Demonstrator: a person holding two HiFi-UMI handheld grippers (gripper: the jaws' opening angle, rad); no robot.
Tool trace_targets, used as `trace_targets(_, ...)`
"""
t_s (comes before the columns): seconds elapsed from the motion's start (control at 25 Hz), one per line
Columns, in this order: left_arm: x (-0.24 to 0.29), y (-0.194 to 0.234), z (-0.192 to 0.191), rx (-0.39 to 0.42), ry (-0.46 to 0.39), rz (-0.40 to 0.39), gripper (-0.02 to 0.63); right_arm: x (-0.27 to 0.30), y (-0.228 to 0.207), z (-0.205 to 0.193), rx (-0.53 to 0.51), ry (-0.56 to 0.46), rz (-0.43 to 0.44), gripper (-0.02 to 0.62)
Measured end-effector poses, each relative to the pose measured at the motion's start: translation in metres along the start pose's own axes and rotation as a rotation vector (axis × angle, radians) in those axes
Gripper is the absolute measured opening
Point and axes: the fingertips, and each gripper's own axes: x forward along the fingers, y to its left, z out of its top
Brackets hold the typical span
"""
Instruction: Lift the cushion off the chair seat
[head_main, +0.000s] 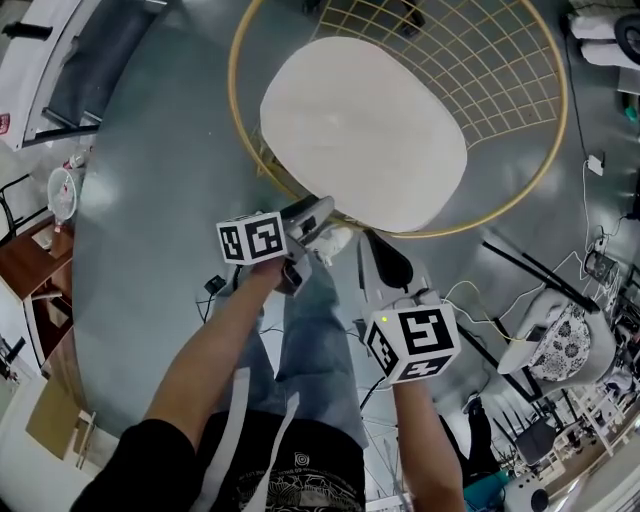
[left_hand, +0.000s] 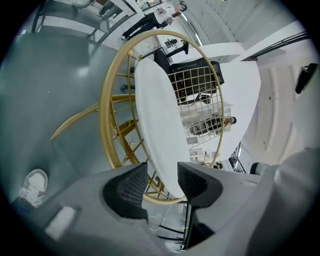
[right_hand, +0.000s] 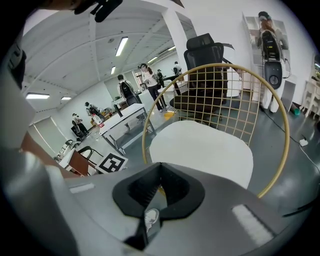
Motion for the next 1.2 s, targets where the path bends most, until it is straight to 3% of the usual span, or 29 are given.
trace_targets(0.24, 0.012, 0.0, 0.006, -0.062, -0.043, -0.036, 0.19, -0.001, -0.005, -0.007, 0.004, 0.013, 0.012, 0.0)
trace_targets(0.28, 0.013, 0.001, 0.008, -0.063, -0.05, -0.032, 0.171, -0.001, -0.007, -0.008, 0.006, 0.014, 0.013, 0.0)
trace_targets(0.32, 0.014, 0.002, 0.008, -0.061, -0.055, -0.022, 0.094, -0.002, -0.008, -0.01, 0.008, 0.014, 0.014, 0.0)
trace_targets(0.48, 0.01, -0.002, 0.007, -0.101, -0.068, -0.038, 0.043, -0.005, -0.01, -0.011, 0.008, 0.013, 0.017, 0.0)
trace_targets(1.2, -0.025, -0.095, 0.024, -0.068, -0.041, -0.169, 0.026, -0.036, -0.009, 0.026, 0.048, -0.109, -0.051, 0.0)
